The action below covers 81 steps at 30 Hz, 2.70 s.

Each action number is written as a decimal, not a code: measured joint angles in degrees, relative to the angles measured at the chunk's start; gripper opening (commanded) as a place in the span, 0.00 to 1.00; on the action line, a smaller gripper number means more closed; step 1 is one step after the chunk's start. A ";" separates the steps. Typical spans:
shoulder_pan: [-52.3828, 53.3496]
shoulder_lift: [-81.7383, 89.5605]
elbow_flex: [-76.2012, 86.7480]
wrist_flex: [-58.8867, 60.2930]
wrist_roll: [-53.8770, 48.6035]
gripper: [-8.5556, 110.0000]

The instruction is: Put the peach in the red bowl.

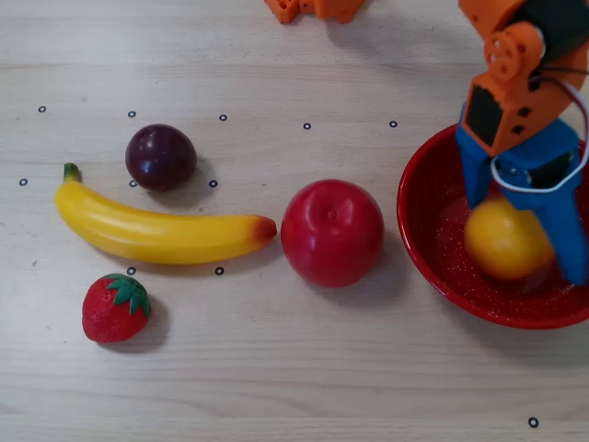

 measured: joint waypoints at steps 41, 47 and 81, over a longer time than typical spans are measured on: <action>-24.08 67.68 49.83 -0.79 -2.81 0.07; -26.10 80.60 65.39 -8.09 0.00 0.07; -27.33 128.58 118.21 -23.29 -7.03 0.08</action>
